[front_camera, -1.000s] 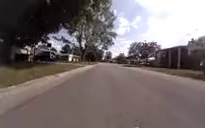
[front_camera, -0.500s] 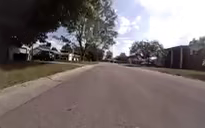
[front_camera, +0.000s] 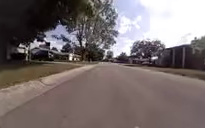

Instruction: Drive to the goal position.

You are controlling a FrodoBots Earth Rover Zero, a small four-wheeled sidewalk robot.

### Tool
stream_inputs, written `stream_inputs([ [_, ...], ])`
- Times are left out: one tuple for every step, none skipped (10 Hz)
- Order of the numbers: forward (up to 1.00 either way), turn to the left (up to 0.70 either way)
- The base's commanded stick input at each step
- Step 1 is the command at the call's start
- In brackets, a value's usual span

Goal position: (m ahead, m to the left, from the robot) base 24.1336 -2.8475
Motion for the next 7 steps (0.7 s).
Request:
stream_inputs([
  [1.00,0.00],
  [1.00,0.00],
  [1.00,0.00],
  [1.00,0.00],
  [1.00,0.00],
  [1.00,0.00],
  [1.00,0.00],
])
